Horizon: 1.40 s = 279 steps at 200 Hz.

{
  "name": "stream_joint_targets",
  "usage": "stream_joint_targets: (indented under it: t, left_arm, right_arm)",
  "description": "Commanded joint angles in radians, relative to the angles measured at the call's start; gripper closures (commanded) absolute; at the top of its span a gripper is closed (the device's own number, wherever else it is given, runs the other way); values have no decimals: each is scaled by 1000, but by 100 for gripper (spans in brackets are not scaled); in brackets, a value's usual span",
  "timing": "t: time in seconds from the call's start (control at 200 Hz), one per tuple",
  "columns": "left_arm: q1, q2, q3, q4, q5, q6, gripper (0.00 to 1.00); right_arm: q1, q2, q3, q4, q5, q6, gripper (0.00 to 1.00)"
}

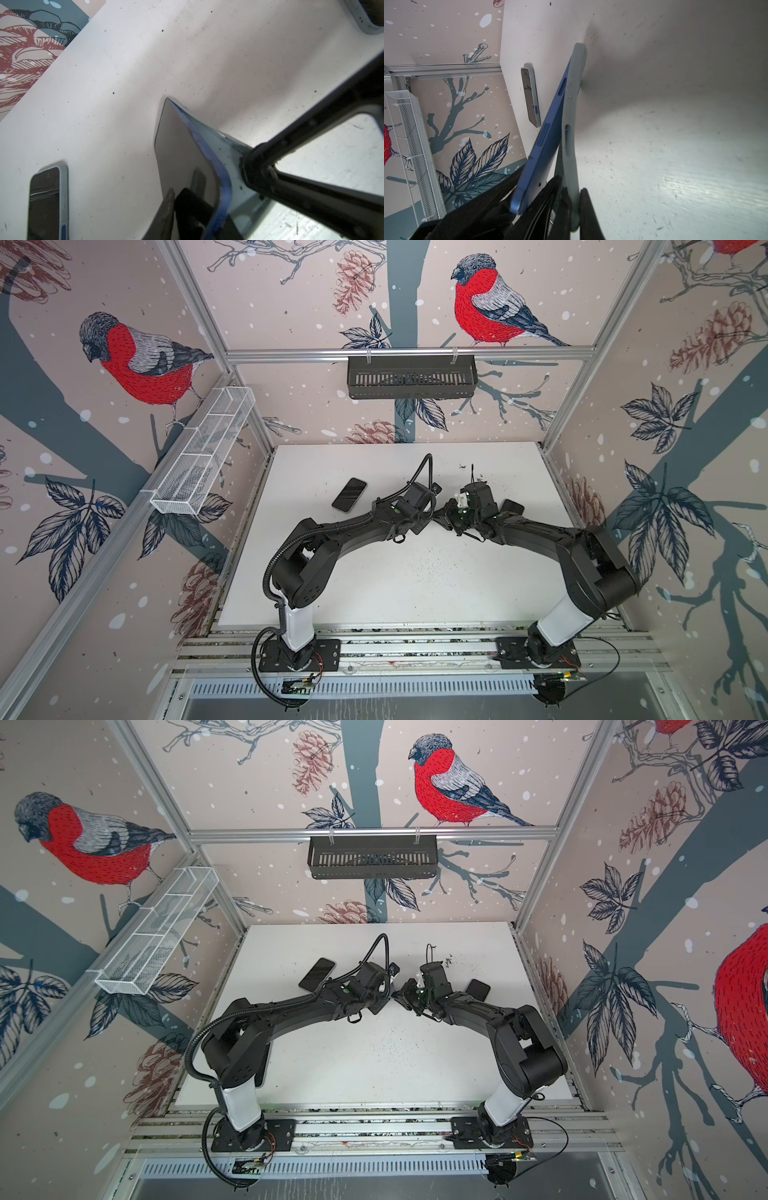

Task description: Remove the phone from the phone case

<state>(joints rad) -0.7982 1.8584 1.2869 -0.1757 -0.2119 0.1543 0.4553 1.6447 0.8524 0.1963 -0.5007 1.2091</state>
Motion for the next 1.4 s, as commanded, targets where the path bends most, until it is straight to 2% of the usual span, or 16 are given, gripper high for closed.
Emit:
stream_joint_targets:
  t: [0.0,0.3,0.51,0.821,1.156,1.391]
  left_arm:
    - [1,-14,-6,47,51,-9,80]
    - [-1,-49,16,54,89,-24,95]
    - [0,-101,15,64,69,-21,100]
    - [-1,-191,-17,72,26,-6,100]
    - [-1,-291,-181,142,-29,67,100]
    - [-14,-262,-200,114,-114,124,100]
  right_arm:
    - [3,-7,6,0,-45,4,100]
    - [-4,-23,-15,-5,-39,7,100]
    - [-13,-29,-34,-10,-34,13,100]
    - [-32,-43,-69,-33,-25,17,100]
    - [-64,-74,-128,-37,-12,28,100]
    - [-81,-86,-137,-61,-2,20,100]
